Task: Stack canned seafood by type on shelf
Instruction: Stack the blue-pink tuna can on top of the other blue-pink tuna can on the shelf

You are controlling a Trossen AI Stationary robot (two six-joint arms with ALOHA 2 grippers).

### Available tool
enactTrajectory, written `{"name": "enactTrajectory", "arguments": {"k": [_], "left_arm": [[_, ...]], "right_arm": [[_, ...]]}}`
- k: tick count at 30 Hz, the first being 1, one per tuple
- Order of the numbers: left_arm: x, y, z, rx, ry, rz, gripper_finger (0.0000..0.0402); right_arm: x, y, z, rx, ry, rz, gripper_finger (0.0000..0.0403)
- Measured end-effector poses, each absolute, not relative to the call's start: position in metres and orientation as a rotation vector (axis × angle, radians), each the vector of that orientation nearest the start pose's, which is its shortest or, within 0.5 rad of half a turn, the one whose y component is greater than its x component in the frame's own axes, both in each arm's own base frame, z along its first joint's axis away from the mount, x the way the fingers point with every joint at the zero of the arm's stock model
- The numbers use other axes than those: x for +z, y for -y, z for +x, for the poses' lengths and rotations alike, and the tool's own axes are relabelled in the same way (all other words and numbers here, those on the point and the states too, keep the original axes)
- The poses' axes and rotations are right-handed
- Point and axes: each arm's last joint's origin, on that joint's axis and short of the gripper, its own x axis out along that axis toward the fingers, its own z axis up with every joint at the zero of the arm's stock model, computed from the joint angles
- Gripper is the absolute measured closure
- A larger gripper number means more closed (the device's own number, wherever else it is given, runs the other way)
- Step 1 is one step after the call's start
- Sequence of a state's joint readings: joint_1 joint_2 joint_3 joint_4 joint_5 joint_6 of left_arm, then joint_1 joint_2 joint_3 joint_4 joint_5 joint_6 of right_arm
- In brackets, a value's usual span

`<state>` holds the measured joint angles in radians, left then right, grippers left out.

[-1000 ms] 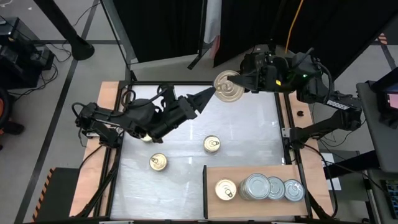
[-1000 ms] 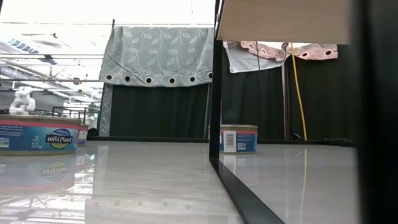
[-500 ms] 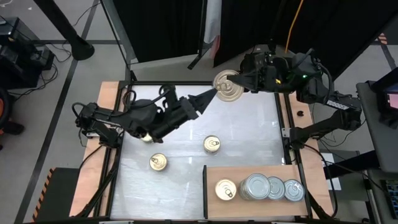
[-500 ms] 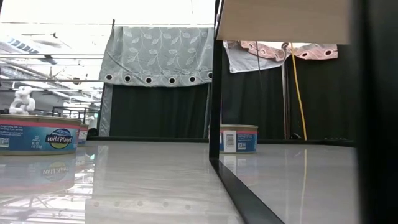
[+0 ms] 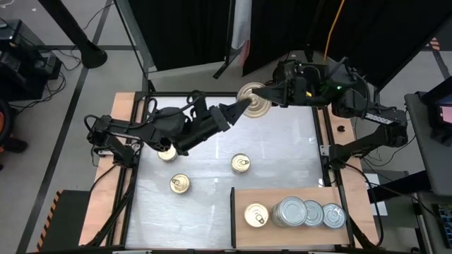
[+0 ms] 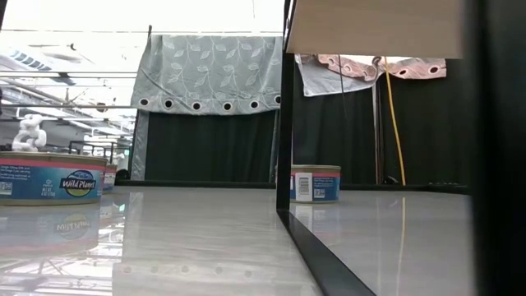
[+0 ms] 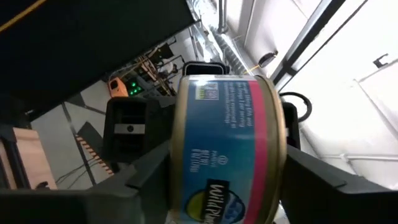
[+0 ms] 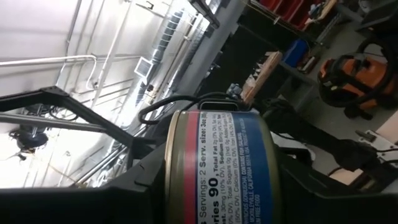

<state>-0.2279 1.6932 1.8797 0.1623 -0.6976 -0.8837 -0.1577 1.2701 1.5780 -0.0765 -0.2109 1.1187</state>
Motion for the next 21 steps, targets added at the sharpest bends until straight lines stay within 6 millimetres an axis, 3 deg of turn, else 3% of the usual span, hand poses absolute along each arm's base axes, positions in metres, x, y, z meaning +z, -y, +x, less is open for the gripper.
{"name": "enactTrajectory", "arguments": {"k": [4,10,13,18,21], "left_arm": [[0.500,0.065,0.361,0.285,0.491,-0.998,0.0203],[0.502,0.068,0.360,0.186,0.439,-1.003,0.0203],[0.504,0.072,0.352,0.082,0.349,-1.039,0.0203],[0.497,0.092,0.347,-0.063,0.149,-1.108,0.0203],[0.480,0.107,0.350,-0.109,-0.050,-1.148,0.0203]], "right_arm": [[0.509,0.033,0.248,0.179,0.167,1.074,0.0213],[0.514,0.031,0.238,0.224,0.166,0.966,0.0155],[0.521,0.029,0.223,0.243,0.184,0.938,0.0105],[0.528,0.027,0.180,0.227,0.158,0.914,0.0022],[0.529,0.025,0.151,0.182,0.141,0.850,0.0009]]}}
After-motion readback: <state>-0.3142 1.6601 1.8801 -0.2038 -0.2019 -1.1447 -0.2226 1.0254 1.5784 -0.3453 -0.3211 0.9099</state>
